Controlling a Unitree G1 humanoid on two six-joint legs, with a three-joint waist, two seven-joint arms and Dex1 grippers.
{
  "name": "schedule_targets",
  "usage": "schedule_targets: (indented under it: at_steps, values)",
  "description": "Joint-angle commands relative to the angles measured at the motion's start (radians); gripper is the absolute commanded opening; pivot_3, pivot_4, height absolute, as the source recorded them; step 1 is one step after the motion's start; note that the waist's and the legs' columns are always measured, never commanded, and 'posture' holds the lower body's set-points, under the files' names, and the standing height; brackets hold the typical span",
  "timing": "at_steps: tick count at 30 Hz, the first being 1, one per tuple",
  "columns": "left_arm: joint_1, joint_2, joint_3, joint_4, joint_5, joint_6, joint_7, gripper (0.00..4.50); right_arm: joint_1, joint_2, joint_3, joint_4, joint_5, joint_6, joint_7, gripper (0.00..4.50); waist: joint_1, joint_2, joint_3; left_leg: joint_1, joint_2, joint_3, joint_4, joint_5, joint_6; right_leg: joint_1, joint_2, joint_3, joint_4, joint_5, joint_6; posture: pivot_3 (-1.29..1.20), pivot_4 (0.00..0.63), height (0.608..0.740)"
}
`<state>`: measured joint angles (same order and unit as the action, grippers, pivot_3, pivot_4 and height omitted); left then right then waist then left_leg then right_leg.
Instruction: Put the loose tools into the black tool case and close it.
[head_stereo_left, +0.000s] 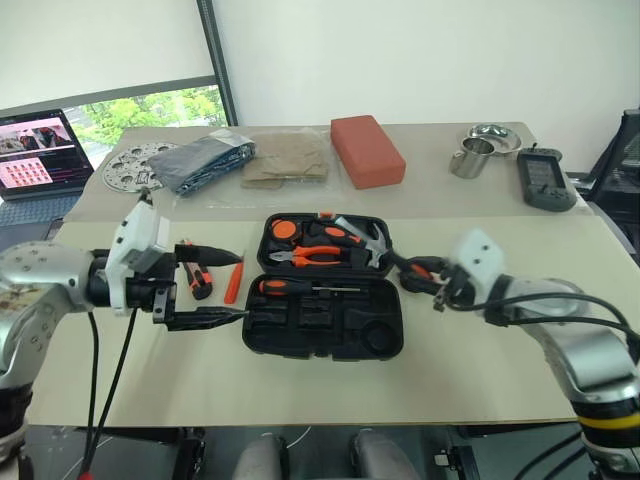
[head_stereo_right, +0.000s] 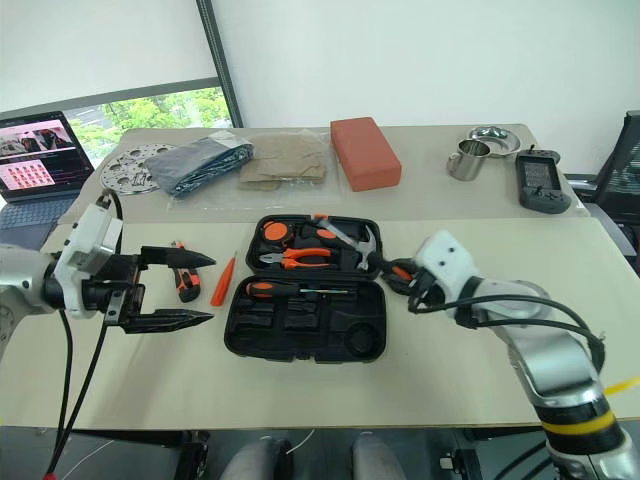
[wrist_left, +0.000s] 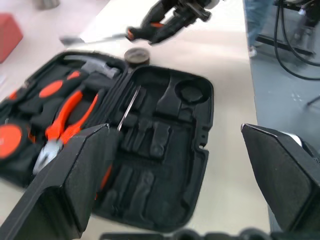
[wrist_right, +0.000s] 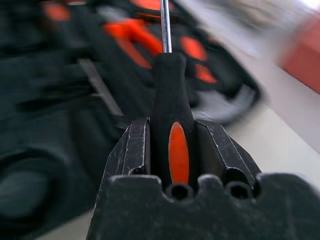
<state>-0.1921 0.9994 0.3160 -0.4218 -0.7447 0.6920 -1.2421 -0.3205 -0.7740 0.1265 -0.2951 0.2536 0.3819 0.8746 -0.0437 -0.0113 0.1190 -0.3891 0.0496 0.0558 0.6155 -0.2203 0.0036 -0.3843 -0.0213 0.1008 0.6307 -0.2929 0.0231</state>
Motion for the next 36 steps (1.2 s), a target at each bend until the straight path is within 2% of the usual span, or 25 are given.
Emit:
schedule_targets:
  at_steps: [1,5,12,20,22,23,28,30,36]
  values:
    - [0.078,-0.001,0.123,-0.113,-0.069,0.051,0.073,4.50,-0.092,0.016,0.094,0.136,-0.032,-0.223,0.204,0.97,0.001,-0.001,0.000,0.000,0.000,0.000,0.000,0.000,0.000,0.000,0.000,0.000,0.000,0.000,0.000,0.00,0.150,0.740]
    - [0.191,-0.010,0.205,-0.195,-0.101,0.087,0.128,4.50,-0.205,0.068,0.174,0.356,-0.109,-0.404,0.306,0.97,0.001,-0.001,0.000,0.002,0.000,-0.001,0.000,0.000,0.000,0.001,-0.002,0.000,0.001,0.003,-0.006,0.00,0.150,0.740]
    - [0.271,-0.007,0.275,-0.238,-0.138,0.098,0.178,4.50,-0.312,0.140,0.219,0.585,-0.175,-0.536,0.376,0.97,0.003,-0.001,0.000,0.004,0.000,0.000,0.000,0.000,0.000,0.001,-0.002,-0.002,0.002,0.004,-0.008,0.00,0.150,0.740]
    - [0.306,-0.005,0.285,-0.256,-0.154,0.088,0.194,4.50,-0.361,0.191,0.217,0.683,-0.204,-0.512,0.411,0.97,0.000,-0.001,0.000,0.005,0.001,0.000,0.000,0.000,0.000,0.001,-0.002,-0.002,0.004,0.005,-0.010,0.00,0.150,0.740]
    - [0.309,-0.005,0.280,-0.256,-0.156,0.083,0.198,4.50,-0.358,0.193,0.213,0.678,-0.208,-0.499,0.412,1.97,0.001,-0.001,0.000,0.006,0.000,0.000,0.000,0.000,0.000,0.000,-0.002,-0.002,0.006,0.004,-0.011,0.00,0.150,0.740]
    - [0.311,-0.005,0.276,-0.255,-0.154,0.079,0.198,4.50,-0.357,0.194,0.210,0.675,-0.209,-0.493,0.409,2.21,0.001,-0.001,0.000,0.006,0.000,0.000,0.000,0.000,0.000,0.000,-0.003,-0.002,0.008,0.004,-0.011,0.00,0.150,0.740]
    - [0.308,-0.003,0.262,-0.247,-0.148,0.067,0.195,4.50,-0.364,0.195,0.167,0.662,-0.184,-0.468,0.390,3.97,0.001,-0.001,0.000,0.008,0.000,0.000,0.000,0.000,0.000,0.000,-0.003,-0.002,0.010,0.003,-0.013,0.00,0.150,0.740]
    - [0.305,-0.001,0.258,-0.242,-0.146,0.063,0.192,4.50,-0.368,0.192,0.149,0.656,-0.171,-0.455,0.393,4.45,0.000,-0.001,0.000,0.008,0.000,0.000,0.000,0.000,0.000,0.000,-0.002,-0.002,0.011,0.002,-0.014,0.00,0.150,0.740]
    - [0.296,0.008,0.244,-0.222,-0.135,0.045,0.177,4.50,-0.382,0.191,0.060,0.614,-0.069,-0.344,0.403,4.45,0.000,-0.001,0.000,0.008,0.000,0.000,0.000,0.000,0.000,0.000,-0.002,-0.002,0.011,0.002,-0.014,0.00,0.150,0.740]
